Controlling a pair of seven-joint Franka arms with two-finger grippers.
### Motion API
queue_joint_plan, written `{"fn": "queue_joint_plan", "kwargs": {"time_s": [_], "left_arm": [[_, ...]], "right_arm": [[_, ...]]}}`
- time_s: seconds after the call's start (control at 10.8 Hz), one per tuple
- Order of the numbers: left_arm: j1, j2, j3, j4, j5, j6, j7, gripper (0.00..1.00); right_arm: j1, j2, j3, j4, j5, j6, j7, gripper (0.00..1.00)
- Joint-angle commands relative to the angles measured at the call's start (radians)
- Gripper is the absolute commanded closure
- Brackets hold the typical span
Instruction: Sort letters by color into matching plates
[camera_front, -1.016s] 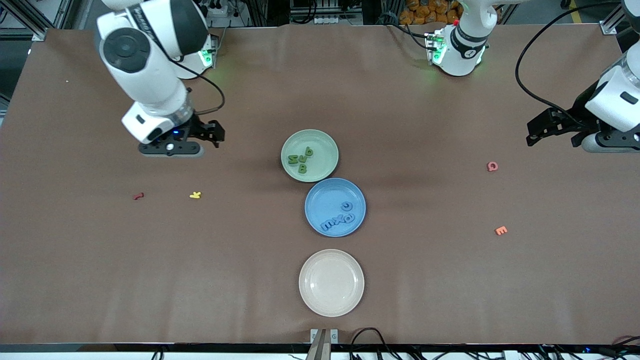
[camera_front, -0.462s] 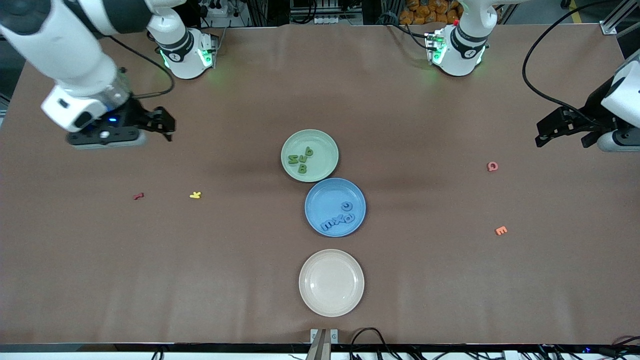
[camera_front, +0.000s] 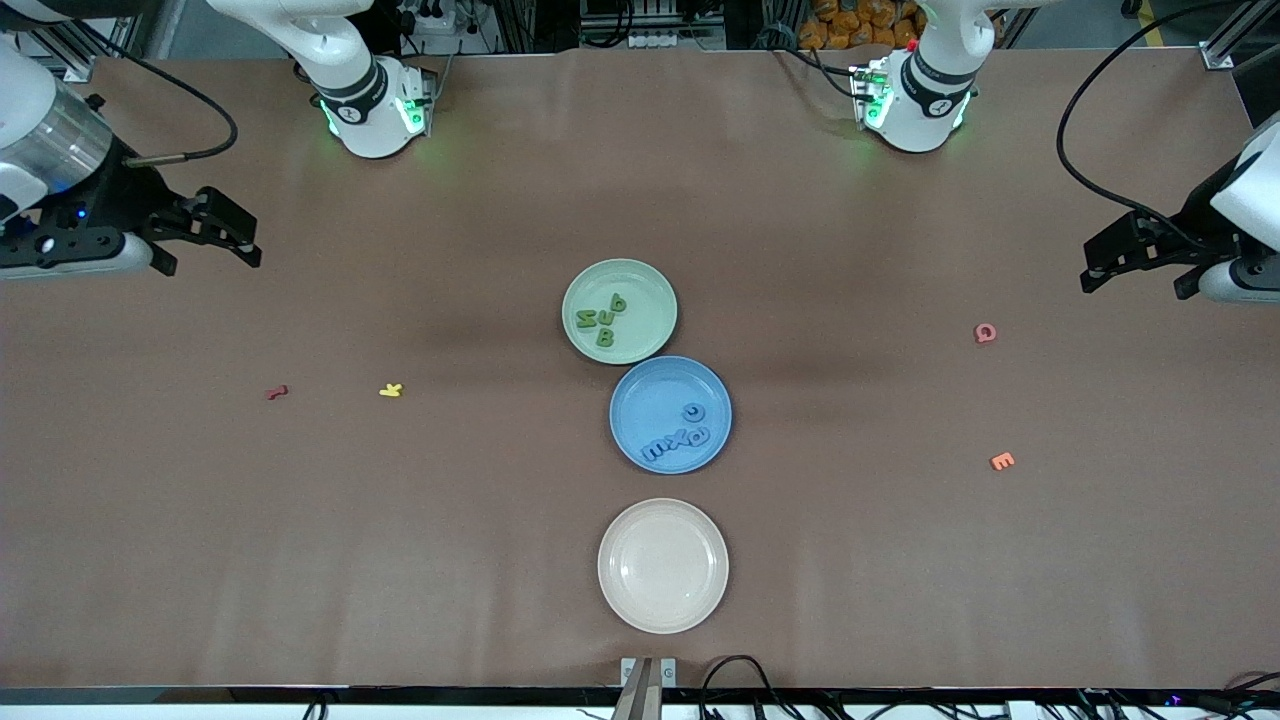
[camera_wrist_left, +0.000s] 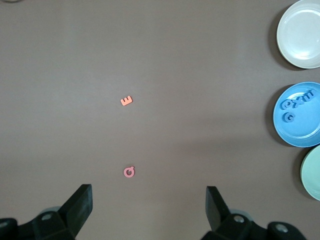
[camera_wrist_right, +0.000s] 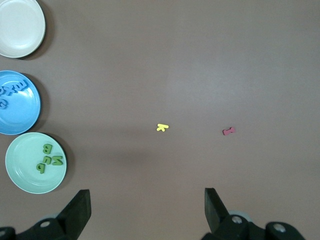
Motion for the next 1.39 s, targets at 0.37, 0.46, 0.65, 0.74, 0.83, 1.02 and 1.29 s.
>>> {"fn": "queue_joint_plan", "kwargs": {"time_s": [0.37,0.46,0.65,0.74,0.83,1.02,1.29], "left_arm": [[-0.001,0.012,0.007,0.031,0.0,-0.024,0.027,0.0],[-0.001,0.014,0.007,0.031,0.0,-0.024,0.026,0.0],[-0.001,0.014,0.007,0.031,0.0,-0.024,0.026,0.0],[-0.001,0.012,0.006,0.031,0.0,-0.024,0.026,0.0],[-0.001,0.012,0.007,0.031,0.0,-0.024,0.026,0.0],[-0.001,0.012,0.007,0.031,0.002,-0.024,0.026,0.0],[-0.001,0.012,0.007,0.031,0.002,-0.024,0.027,0.0]], "right_arm": [[-0.002,0.003,-0.068,0.027,-0.111,0.0,-0.167,0.0],[0.002,0.005,-0.087,0.025,-0.108,-0.002,-0.17,0.0],[0.042,0.014,-0.09,0.034,-0.121,-0.008,-0.16,0.0],[0.05,0.021,-0.09,0.038,-0.138,-0.014,-0.161,0.0],[0.047,0.028,-0.09,0.044,-0.147,-0.014,-0.167,0.0],[0.042,0.044,-0.089,0.065,-0.149,-0.017,-0.169,0.0],[0.004,0.095,-0.087,0.129,-0.147,-0.064,-0.18,0.0]]}}
